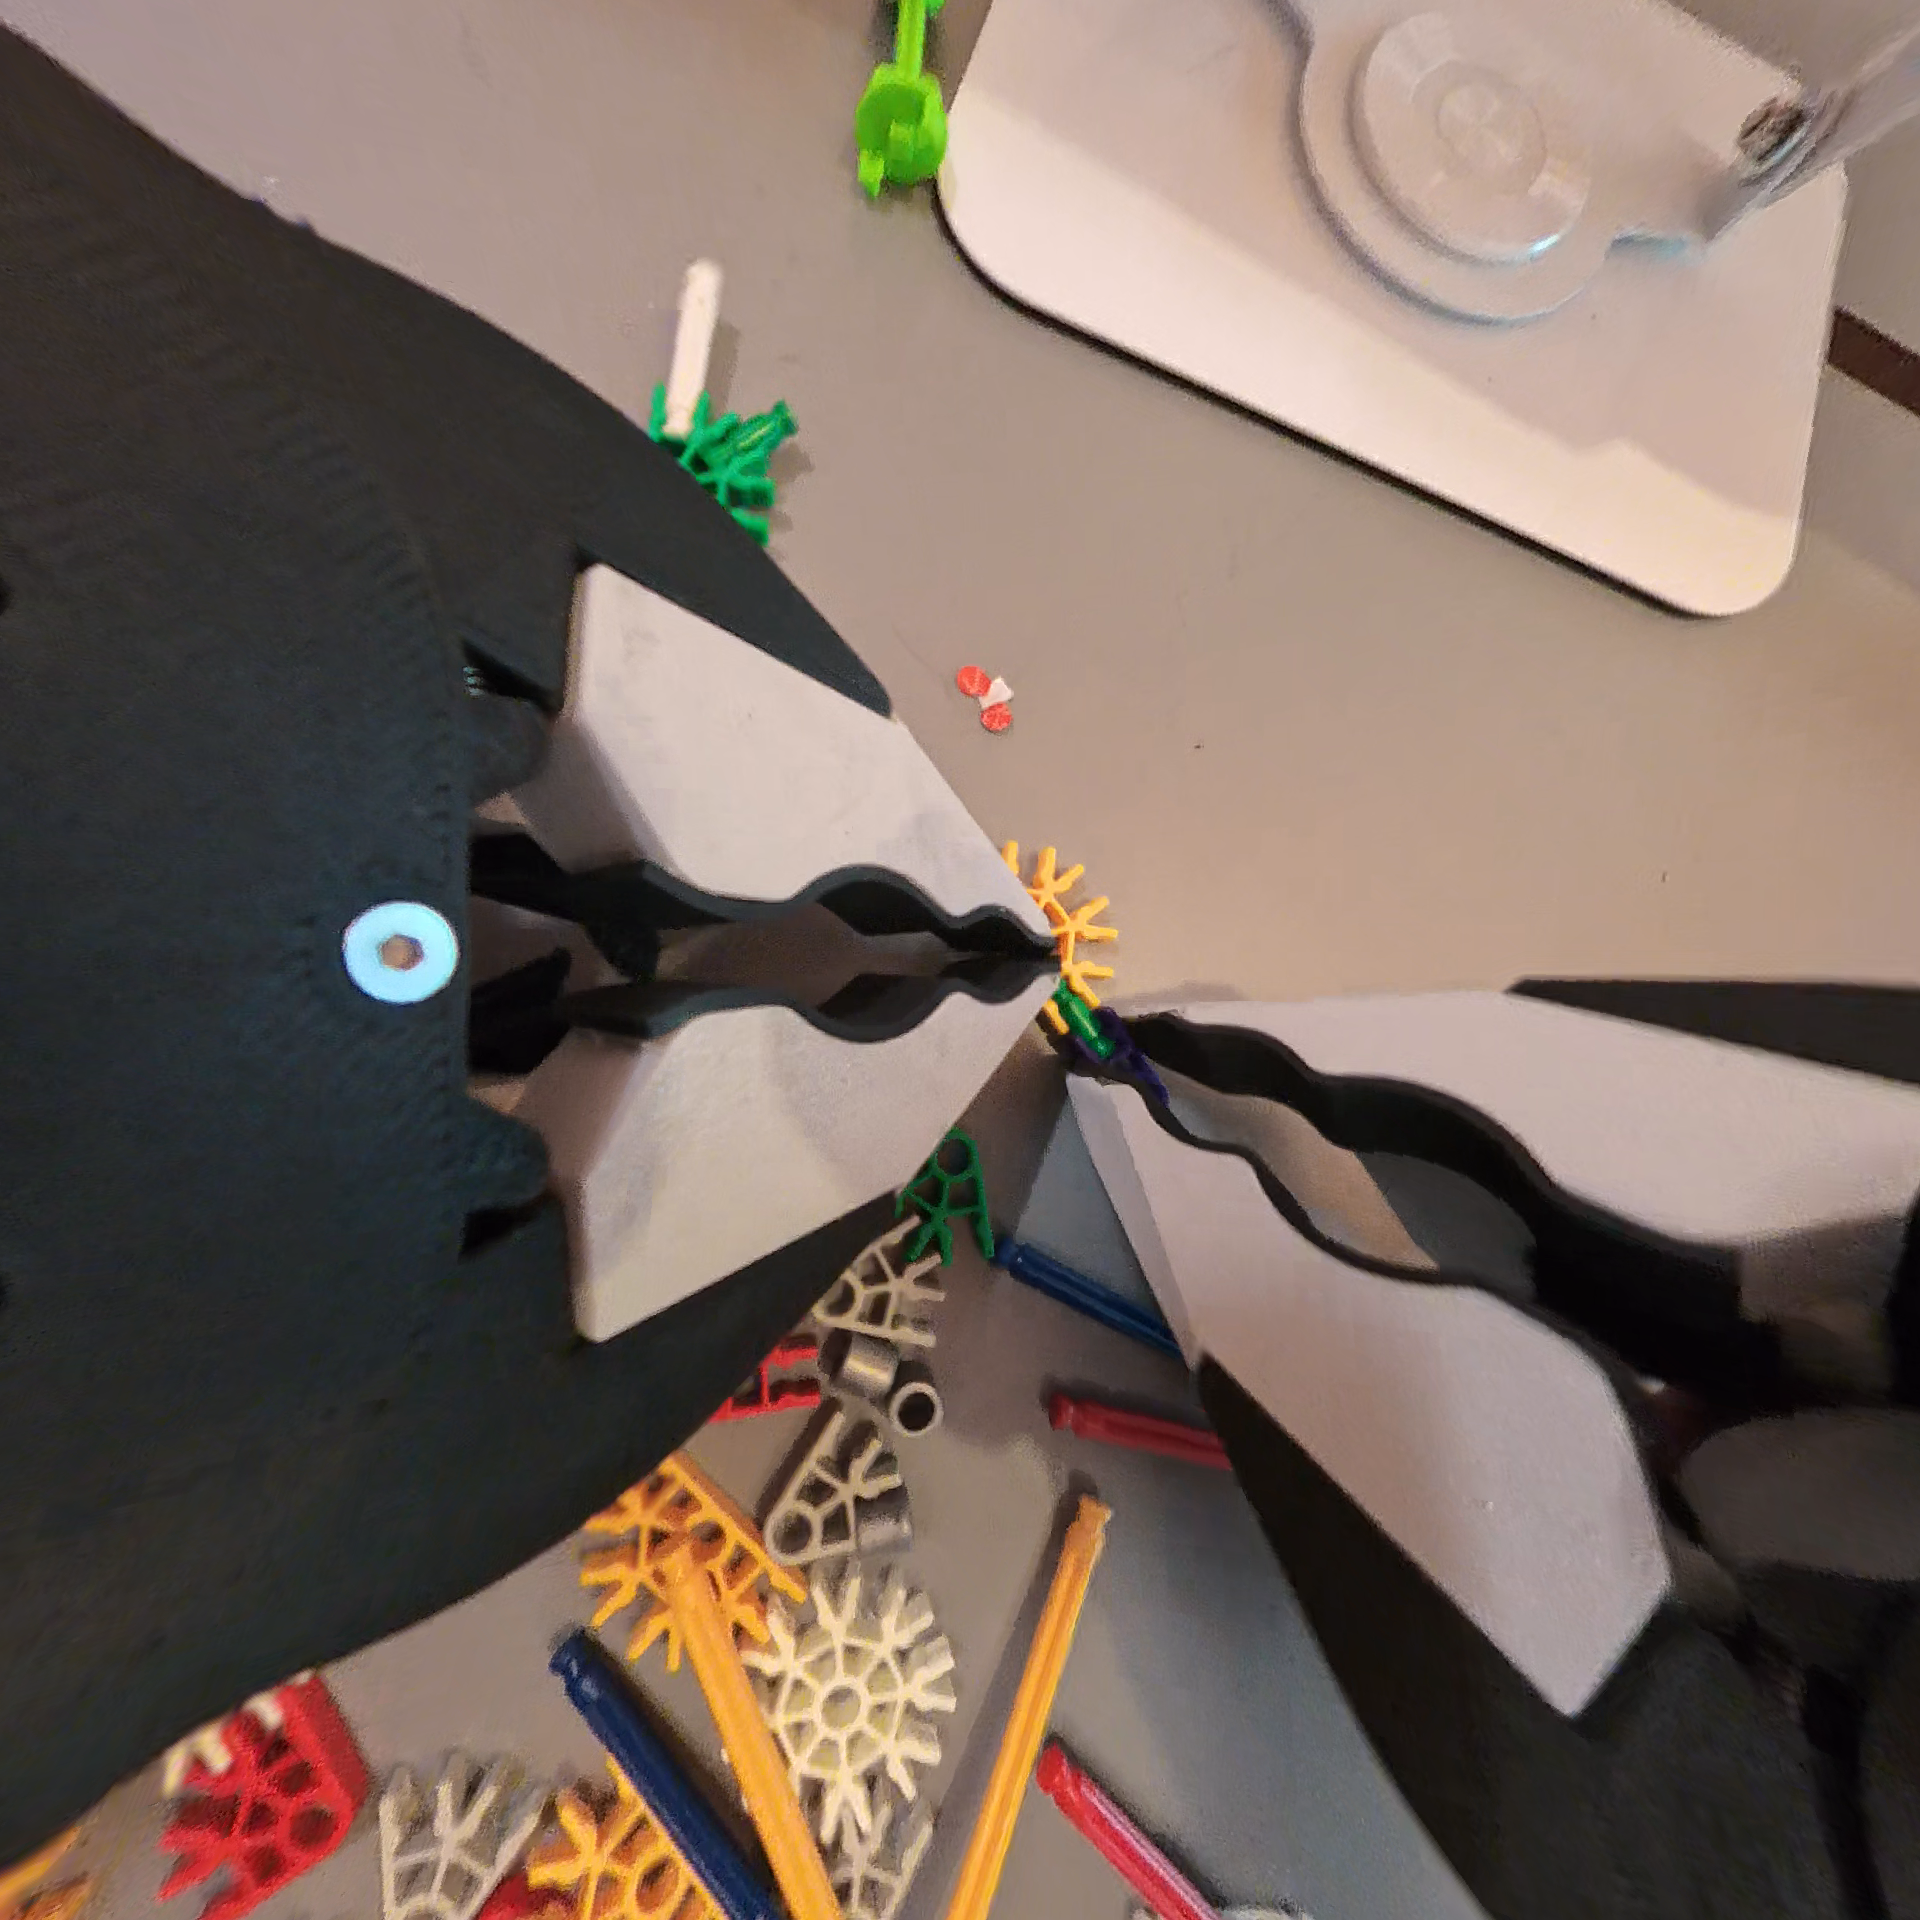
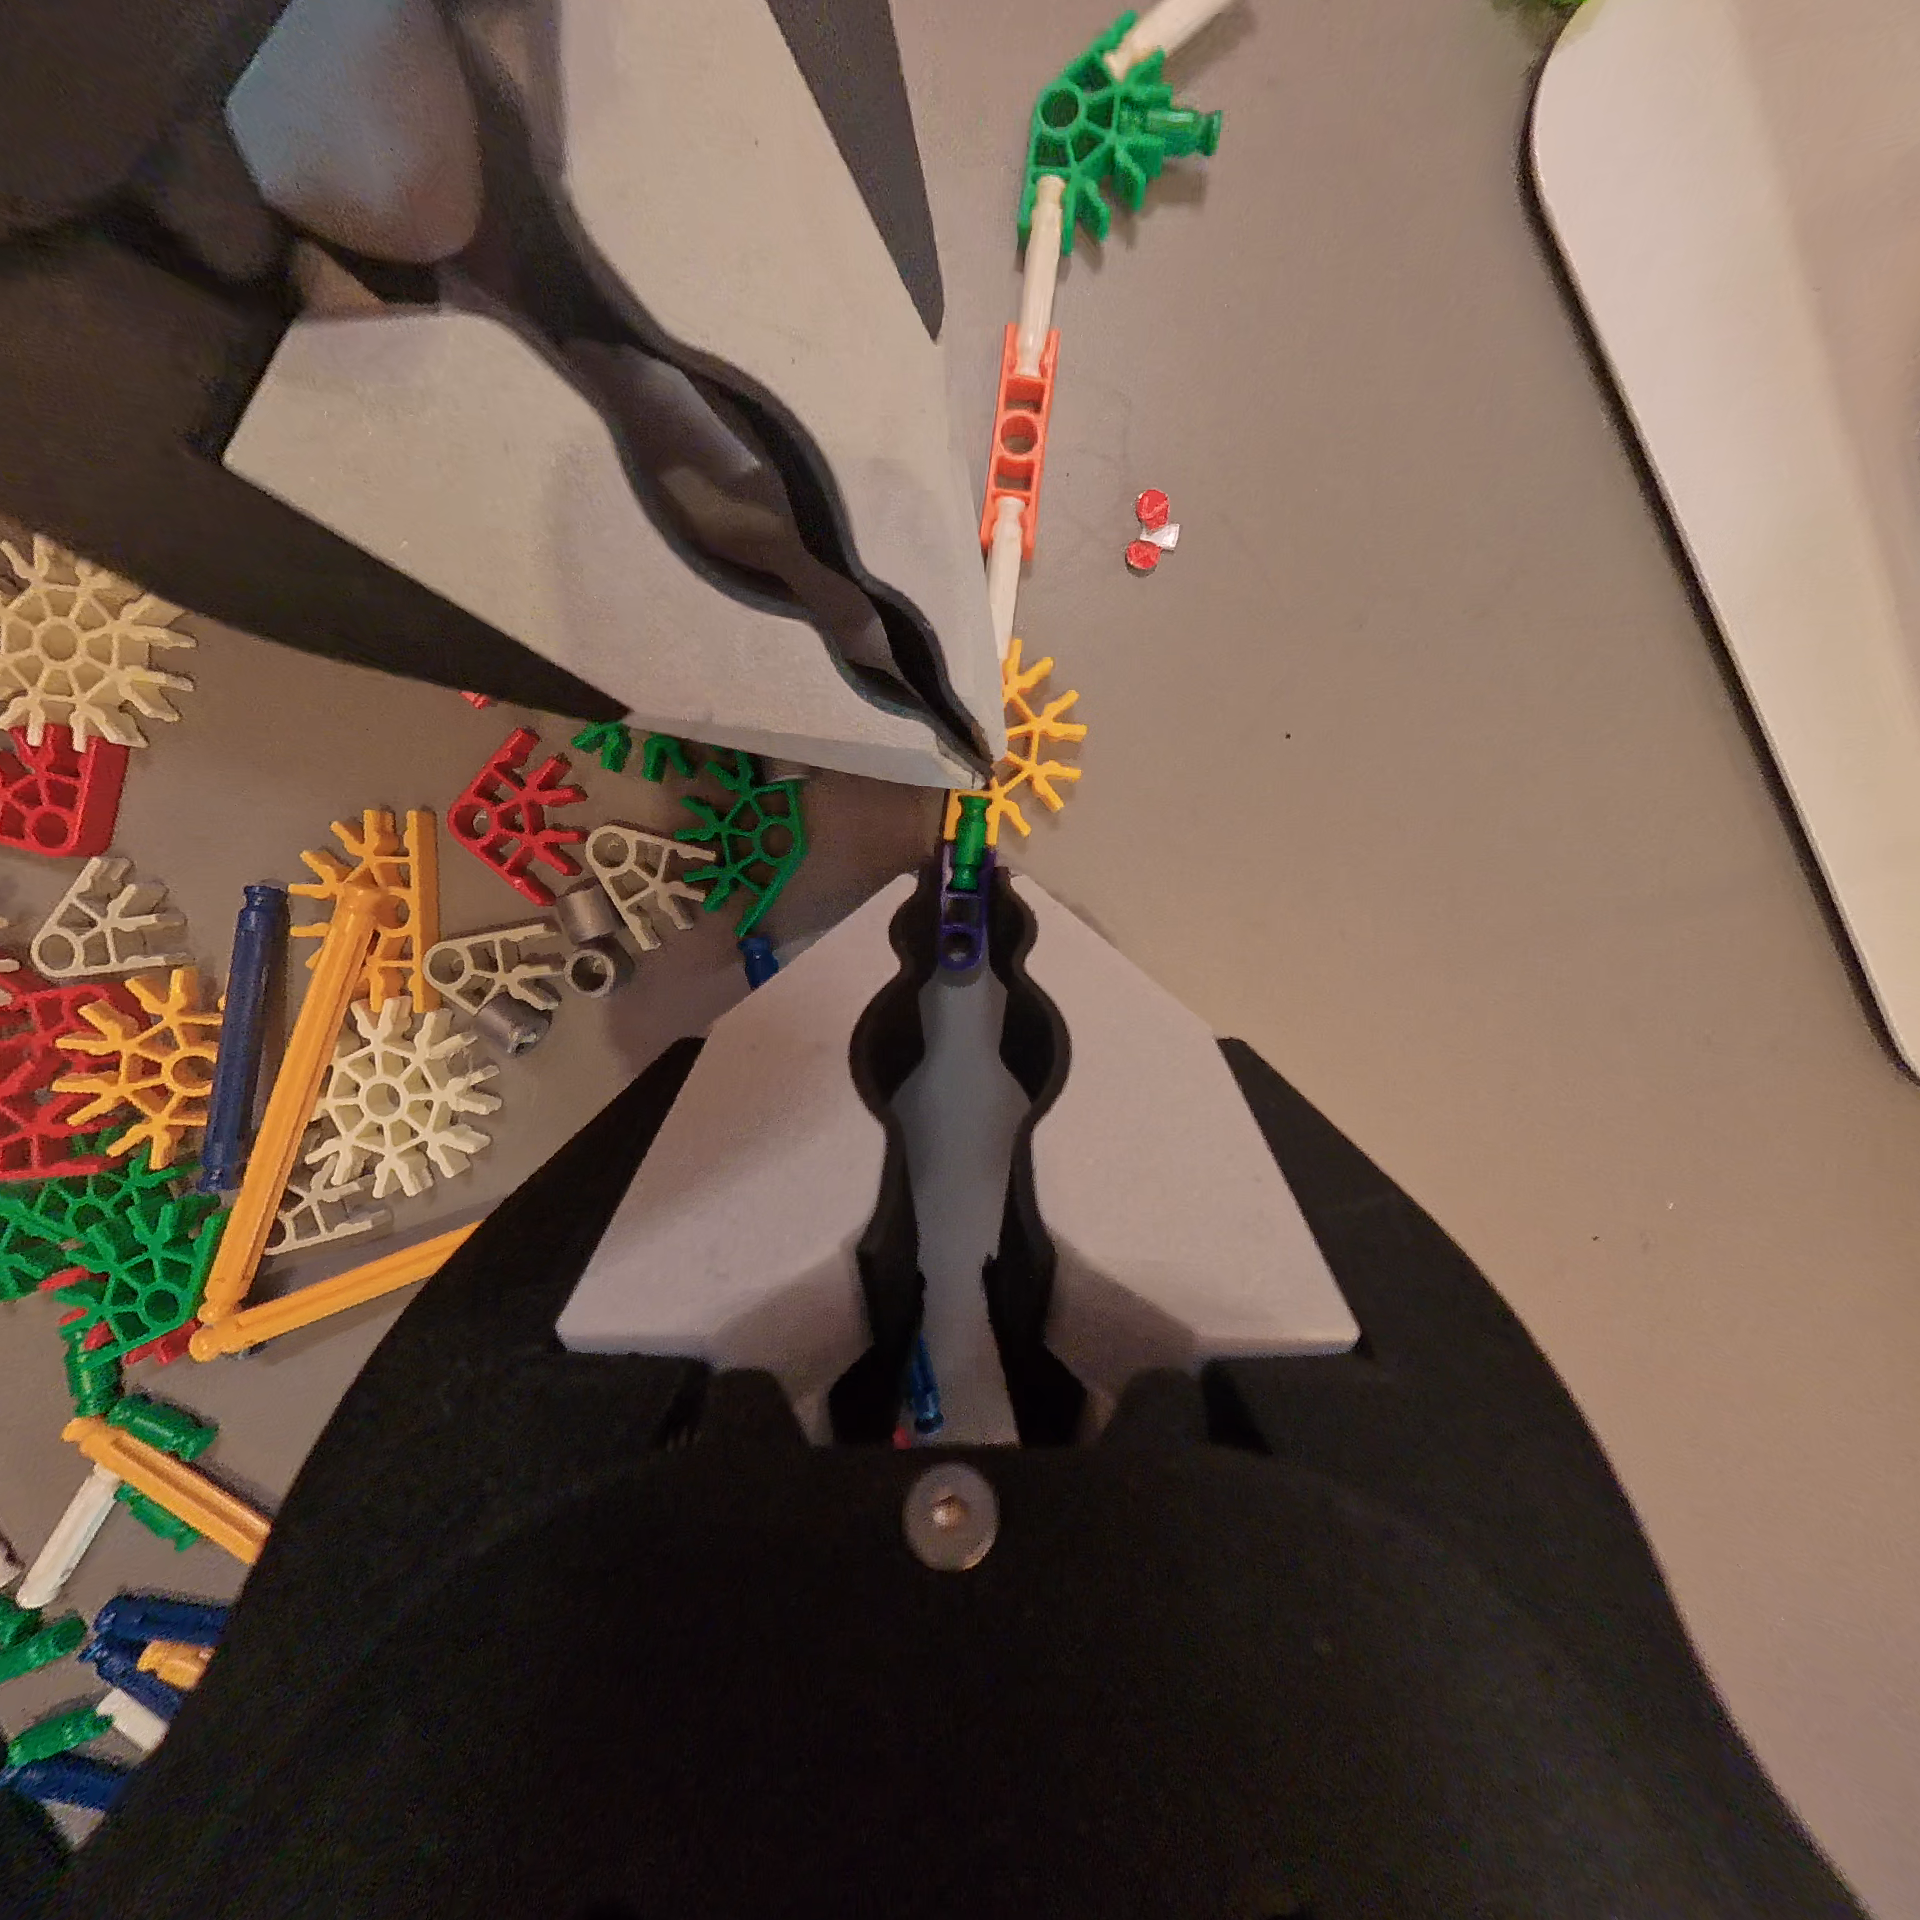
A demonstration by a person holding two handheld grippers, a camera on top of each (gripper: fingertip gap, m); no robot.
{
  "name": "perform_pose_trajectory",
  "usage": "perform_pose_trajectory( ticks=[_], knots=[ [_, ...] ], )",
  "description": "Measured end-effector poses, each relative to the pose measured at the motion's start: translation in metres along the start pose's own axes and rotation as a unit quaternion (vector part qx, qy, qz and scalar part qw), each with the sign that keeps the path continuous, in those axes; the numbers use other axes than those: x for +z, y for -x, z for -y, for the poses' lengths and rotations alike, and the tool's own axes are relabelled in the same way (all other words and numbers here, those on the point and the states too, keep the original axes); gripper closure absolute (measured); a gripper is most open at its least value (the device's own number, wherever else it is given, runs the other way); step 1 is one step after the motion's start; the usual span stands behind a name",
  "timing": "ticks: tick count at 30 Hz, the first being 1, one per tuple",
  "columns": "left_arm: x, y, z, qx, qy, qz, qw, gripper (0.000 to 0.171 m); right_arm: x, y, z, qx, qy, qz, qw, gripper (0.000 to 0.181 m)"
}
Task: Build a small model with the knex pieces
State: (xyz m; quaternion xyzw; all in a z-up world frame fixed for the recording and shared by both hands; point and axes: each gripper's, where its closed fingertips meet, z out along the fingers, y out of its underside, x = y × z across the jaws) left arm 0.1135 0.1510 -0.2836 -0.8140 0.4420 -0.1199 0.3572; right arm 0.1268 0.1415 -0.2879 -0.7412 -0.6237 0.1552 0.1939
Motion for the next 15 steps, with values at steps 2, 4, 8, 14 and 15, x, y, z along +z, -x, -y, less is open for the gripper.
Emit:
perform_pose_trajectory(
  ticks=[2, 4, 8, 14, 15],
  knots=[
    [0.0003, 0.0014, -0.0001, -0.008, -0.004, -0.001, 1.0, 0.171, 0.0009, -0.0002, -0.0004, 0.005, 0.011, 0.007, 1.0, 0.174],
    [0.0005, 0.0009, -0.0003, -0.023, -0.011, -0.008, 1.0, 0.171, 0.0014, -0.0002, -0.0005, -0.002, 0.024, 0.012, 1.0, 0.174],
    [0.0005, 0.0012, -0.0005, -0.015, -0.007, -0.006, 1.0, 0.171, 0.0016, -0.0004, -0.0009, -0.005, 0.064, 0.023, 0.998, 0.174],
    [0.0, 0.0022, -0.0009, -0.029, -0.007, -0.001, 1.0, 0.171, 0.0019, -0.0004, -0.0003, -0.018, 0.078, 0.022, 0.997, 0.174],
    [0.0001, 0.0014, -0.0008, -0.033, -0.005, -0.001, 0.999, 0.171, 0.0, -0.0008, -0.003, -0.01, 0.075, 0.023, 0.997, 0.174]
  ],
)
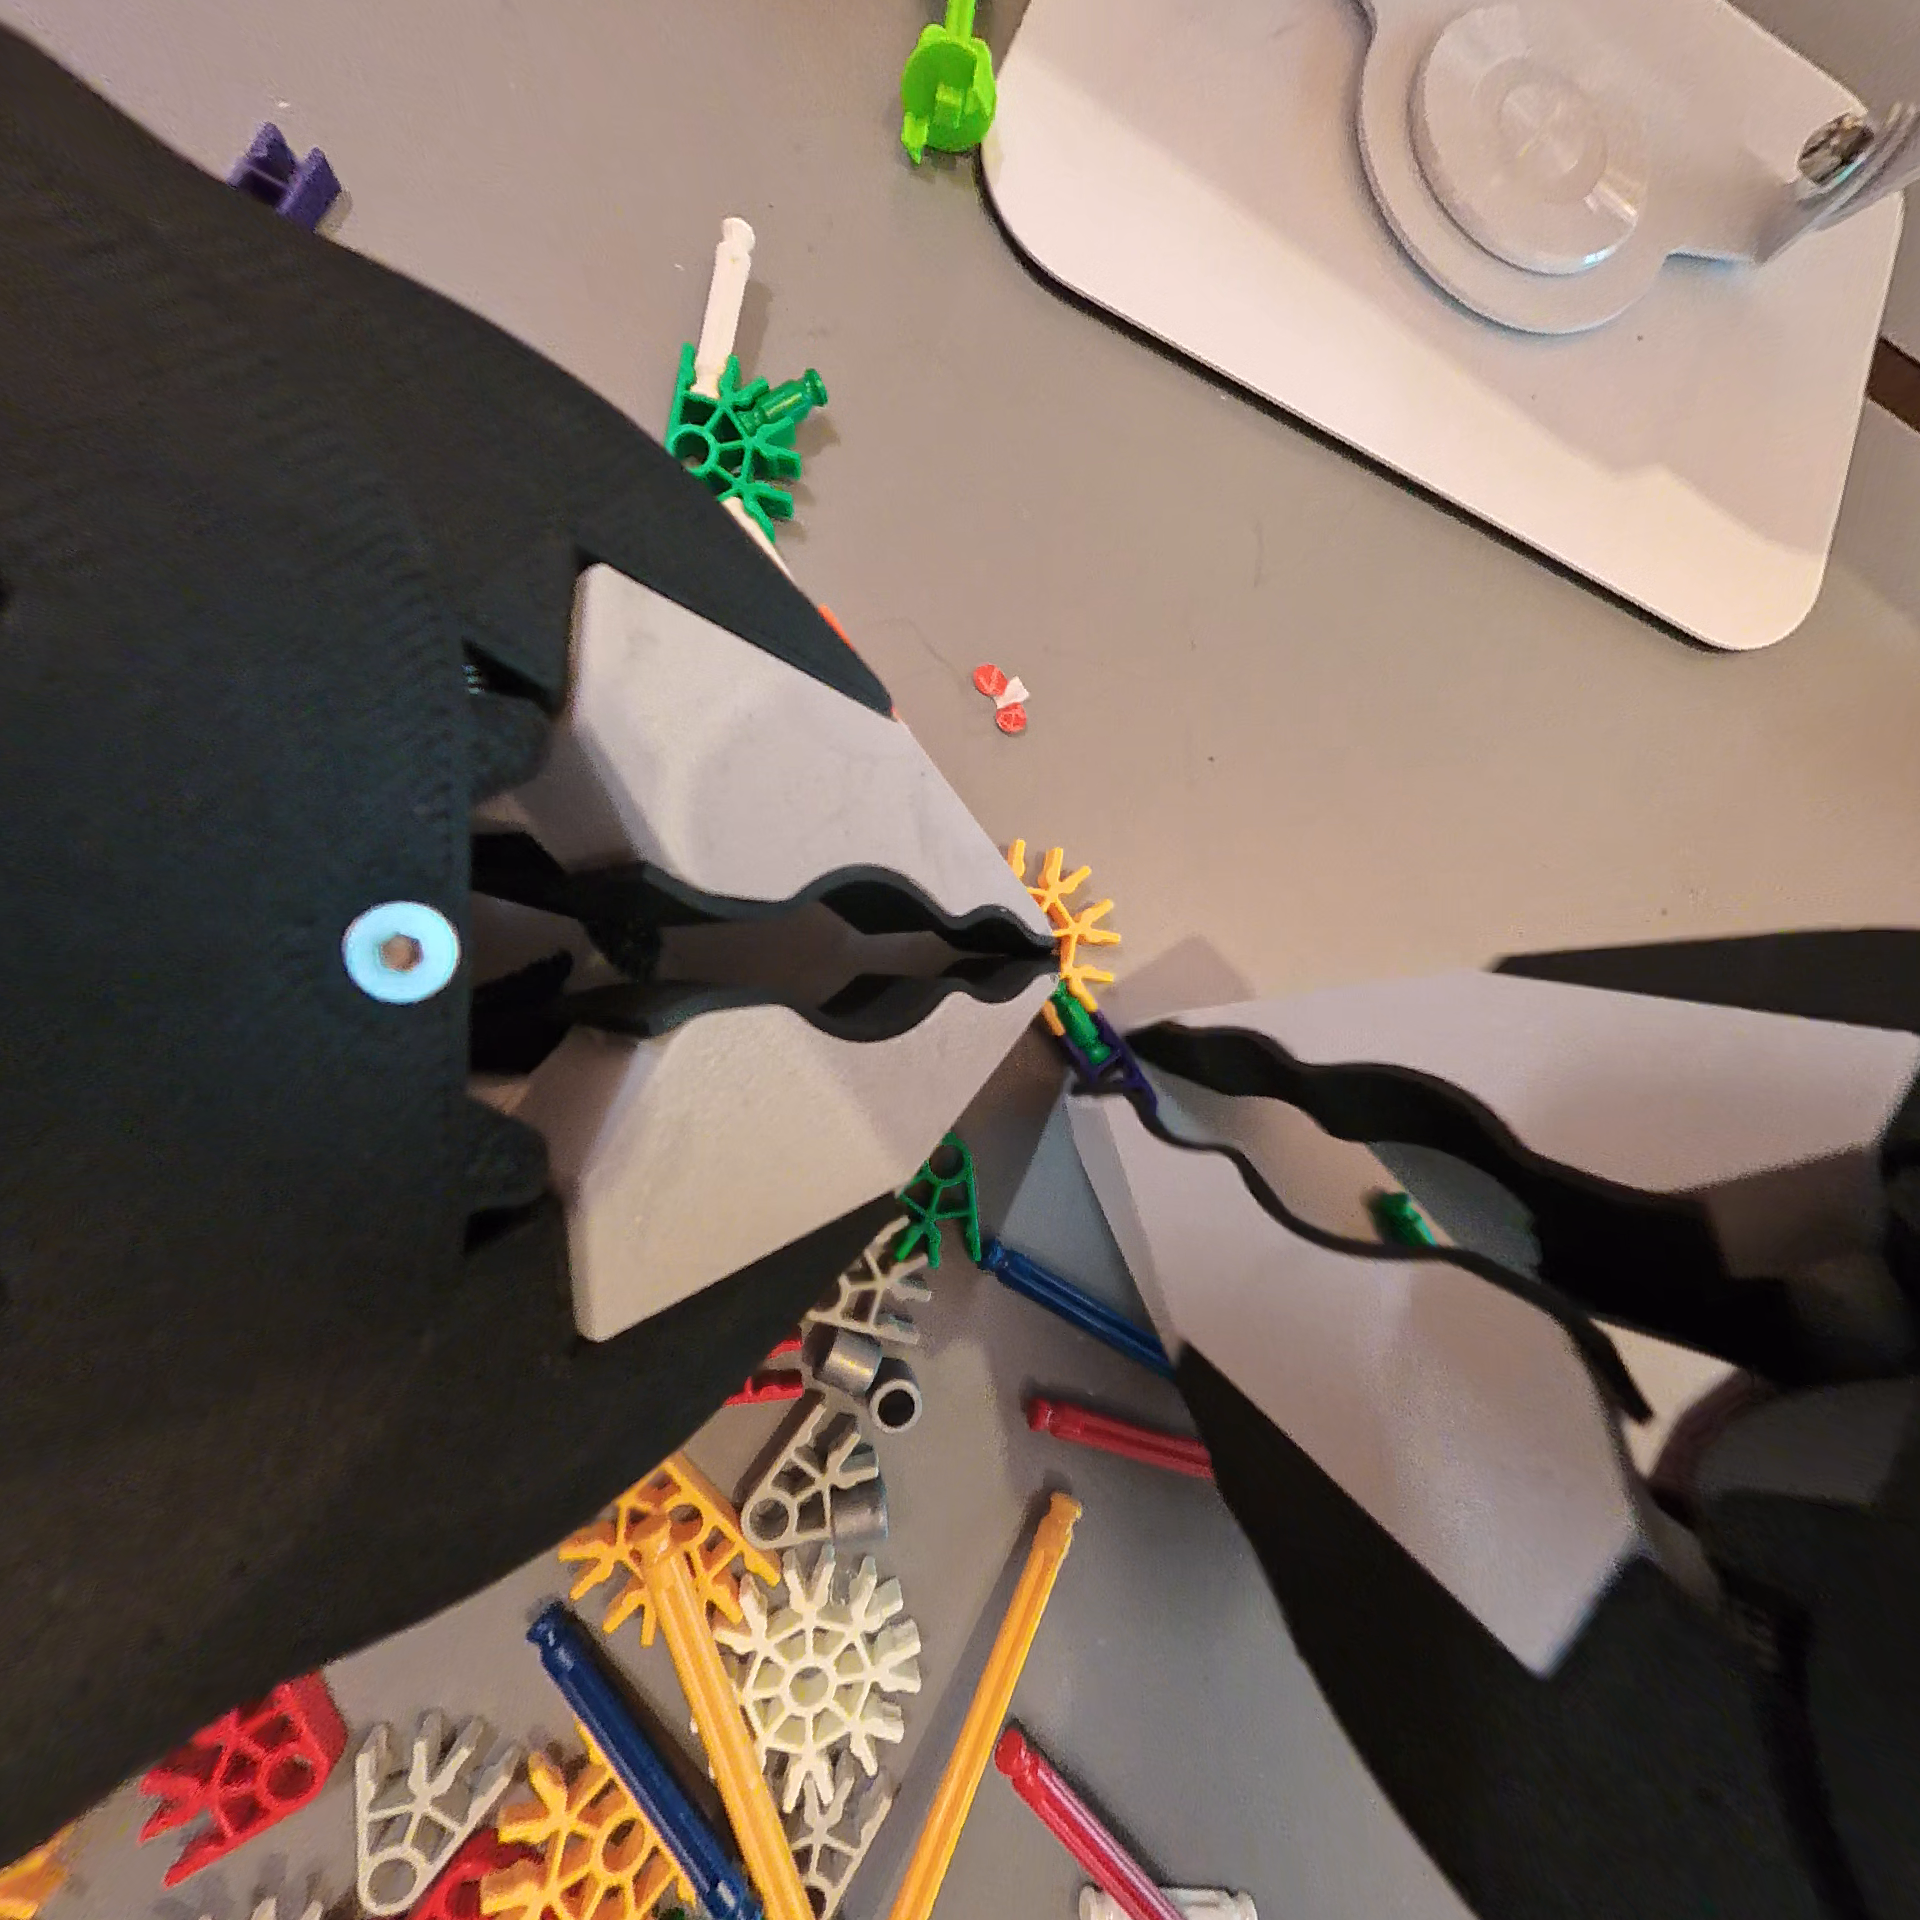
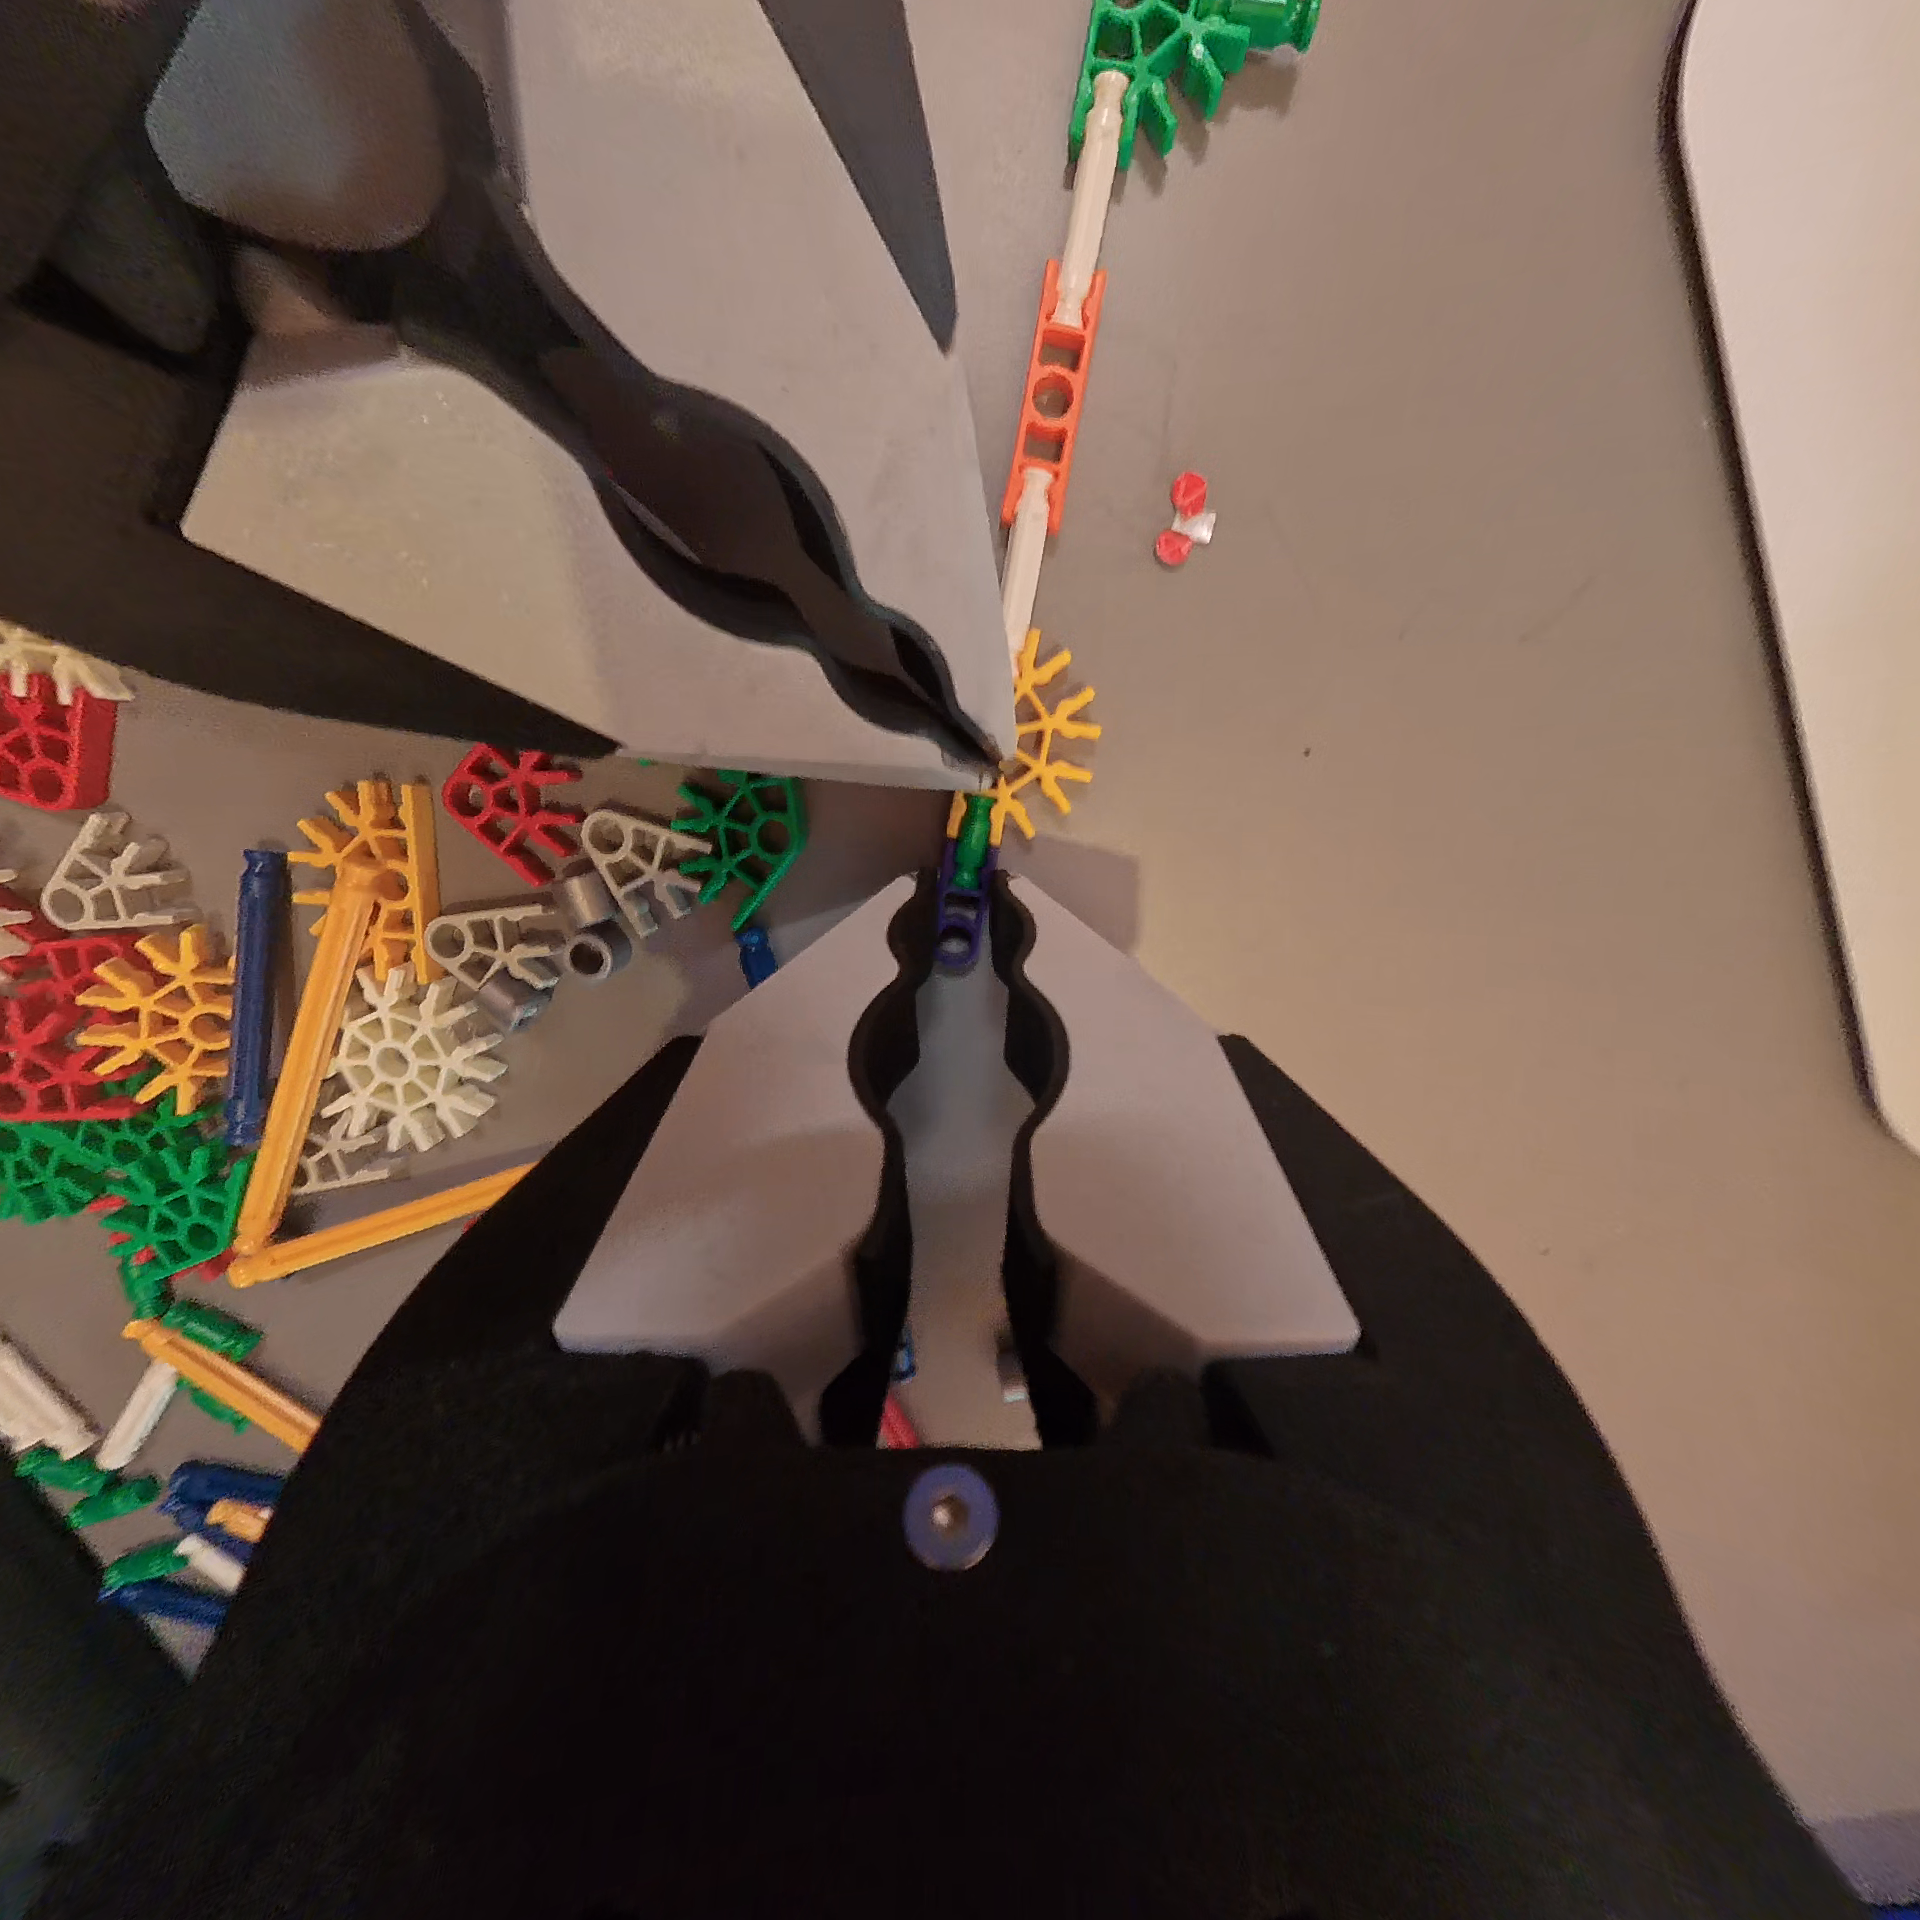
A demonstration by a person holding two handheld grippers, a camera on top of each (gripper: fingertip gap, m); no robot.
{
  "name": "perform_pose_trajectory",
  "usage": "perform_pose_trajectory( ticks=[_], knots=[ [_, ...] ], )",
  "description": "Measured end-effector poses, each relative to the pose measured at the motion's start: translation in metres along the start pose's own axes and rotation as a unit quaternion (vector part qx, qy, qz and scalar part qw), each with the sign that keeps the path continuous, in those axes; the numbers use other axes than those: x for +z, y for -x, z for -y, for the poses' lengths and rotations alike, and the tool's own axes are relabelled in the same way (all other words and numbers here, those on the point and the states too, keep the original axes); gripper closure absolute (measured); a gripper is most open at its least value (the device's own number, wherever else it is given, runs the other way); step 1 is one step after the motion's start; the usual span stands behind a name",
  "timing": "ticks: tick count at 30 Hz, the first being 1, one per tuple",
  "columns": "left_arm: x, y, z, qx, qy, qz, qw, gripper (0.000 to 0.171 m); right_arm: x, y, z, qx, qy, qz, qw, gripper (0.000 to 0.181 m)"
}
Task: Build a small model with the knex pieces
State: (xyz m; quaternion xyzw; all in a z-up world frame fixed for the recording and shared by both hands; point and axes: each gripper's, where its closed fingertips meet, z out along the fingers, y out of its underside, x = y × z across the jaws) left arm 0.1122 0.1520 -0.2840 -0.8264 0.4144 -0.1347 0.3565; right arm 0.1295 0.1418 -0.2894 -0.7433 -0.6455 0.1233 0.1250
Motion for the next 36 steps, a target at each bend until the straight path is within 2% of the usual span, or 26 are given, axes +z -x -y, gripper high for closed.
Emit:
perform_pose_trajectory(
  ticks=[1, 2, 3, 5, 7, 10, 15, 19, 28, 36],
  knots=[
    [0.0, 0.0, 0.0, -0.003, 0.004, 0.0, 1.0, 0.171, -0.003, -0.003, -0.005, 0.018, 0.002, -0.001, 1.0, 0.164],
    [-0.001, 0.0, 0.0, -0.008, 0.008, 0.002, 1.0, 0.171, -0.009, -0.007, -0.008, 0.029, -0.006, -0.008, 1.0, 0.142],
    [-0.002, 0.001, 0.001, -0.017, 0.008, 0.001, 1.0, 0.17, -0.016, -0.008, -0.008, 0.037, -0.021, -0.008, 0.999, 0.14],
    [-0.01, 0.003, 0.006, -0.023, -0.007, 0.005, 1.0, 0.164, -0.032, -0.006, -0.008, 0.048, -0.048, -0.006, 0.998, 0.142],
    [-0.022, 0.009, 0.009, -0.03, -0.015, 0.02, 0.999, 0.15, -0.045, -0.005, -0.01, 0.047, -0.067, -0.019, 0.996, 0.143],
    [-0.048, 0.015, 0.011, -0.044, -0.033, 0.042, 0.998, 0.139, -0.054, 0.006, -0.018, 0.058, -0.083, -0.023, 0.995, 0.142],
    [-0.085, 0.016, -0.01, -0.069, -0.031, 0.071, 0.995, 0.129, -0.064, 0.027, -0.027, 0.054, -0.111, -0.045, 0.991, 0.143],
    [-0.105, 0.009, -0.037, -0.091, -0.016, 0.086, 0.992, 0.127, -0.077, 0.041, -0.022, 0.08, -0.162, -0.042, 0.983, 0.148],
    [-0.142, -0.006, -0.082, -0.13, 0.003, 0.117, 0.985, 0.129, -0.071, 0.069, -0.026, 0.074, -0.176, -0.042, 0.981, 0.15],
    [-0.165, -0.008, -0.11, -0.16, 0.014, 0.136, 0.978, 0.13, -0.063, 0.08, -0.024, 0.079, -0.181, -0.034, 0.98, 0.15]
  ],
)
